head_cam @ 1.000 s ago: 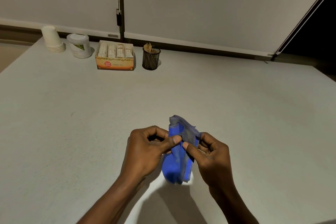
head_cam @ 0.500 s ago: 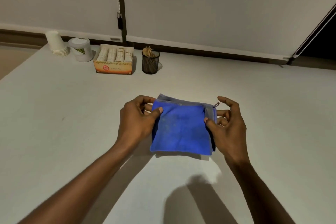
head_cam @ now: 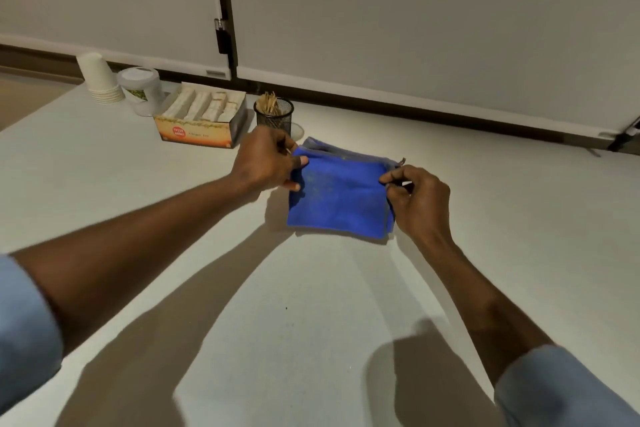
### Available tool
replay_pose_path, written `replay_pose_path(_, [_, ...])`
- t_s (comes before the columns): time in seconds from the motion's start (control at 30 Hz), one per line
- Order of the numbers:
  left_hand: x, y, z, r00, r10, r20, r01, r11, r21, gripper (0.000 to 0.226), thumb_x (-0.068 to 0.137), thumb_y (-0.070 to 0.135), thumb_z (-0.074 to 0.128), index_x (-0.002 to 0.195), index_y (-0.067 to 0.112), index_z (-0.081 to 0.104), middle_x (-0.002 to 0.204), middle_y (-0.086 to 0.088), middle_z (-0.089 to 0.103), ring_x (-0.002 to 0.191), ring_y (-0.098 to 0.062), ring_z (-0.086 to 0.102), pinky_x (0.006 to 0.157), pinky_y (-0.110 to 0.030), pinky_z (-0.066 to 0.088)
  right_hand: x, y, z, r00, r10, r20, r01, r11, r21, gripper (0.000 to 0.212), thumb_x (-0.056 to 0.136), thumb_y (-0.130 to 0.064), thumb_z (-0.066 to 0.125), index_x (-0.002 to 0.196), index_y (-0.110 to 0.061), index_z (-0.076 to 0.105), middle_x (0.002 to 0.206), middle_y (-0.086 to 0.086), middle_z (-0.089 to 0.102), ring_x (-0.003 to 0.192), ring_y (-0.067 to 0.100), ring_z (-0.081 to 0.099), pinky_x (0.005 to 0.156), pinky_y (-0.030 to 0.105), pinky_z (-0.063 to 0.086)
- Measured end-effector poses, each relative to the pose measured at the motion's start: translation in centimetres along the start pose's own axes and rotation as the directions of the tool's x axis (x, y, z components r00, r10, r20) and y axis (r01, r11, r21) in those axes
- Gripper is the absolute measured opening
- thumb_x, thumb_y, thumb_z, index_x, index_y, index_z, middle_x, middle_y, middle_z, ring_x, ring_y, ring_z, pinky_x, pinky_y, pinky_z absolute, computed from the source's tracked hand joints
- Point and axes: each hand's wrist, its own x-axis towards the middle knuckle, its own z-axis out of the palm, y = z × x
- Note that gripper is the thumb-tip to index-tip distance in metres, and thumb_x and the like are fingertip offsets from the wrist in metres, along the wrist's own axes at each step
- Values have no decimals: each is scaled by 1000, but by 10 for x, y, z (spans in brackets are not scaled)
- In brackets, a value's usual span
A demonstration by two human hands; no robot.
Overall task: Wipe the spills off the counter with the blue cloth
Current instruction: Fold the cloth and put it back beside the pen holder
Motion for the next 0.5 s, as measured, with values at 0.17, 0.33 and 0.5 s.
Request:
replay_pose_path(0.17, [74,12,21,997,-15,-73,18,999,44,17,93,13,85,101,2,75,100,-17,79,89,-25,81,66,-33,70,75,24,27,1000,14,-9,-14,1000,-14,16,90,-4,72,99,-13,81,105,6,78,91,22,74,83,24,57])
replay_pose_path(0.33, [129,19,37,990,67,-121,-42,979,201,14,92,10,85,94,7,71,96,-10,76,97,-25,77,76,-39,68,121,34,54,999,5,32,-4,1000,-27,30,83,-17,84,111,-9,76,114,7,73,94,19,69,83,23,54])
replay_pose_path(0.5, [156,-1,50,997,55,-53,-36,951,308,24,93,9,81,113,8,69,113,-11,72,112,-27,69,75,-29,54,142,48,81,987,9,161,9,994,-112,47,79,-5,83,123,-8,67,123,9,66,105,24,67,88,27,55])
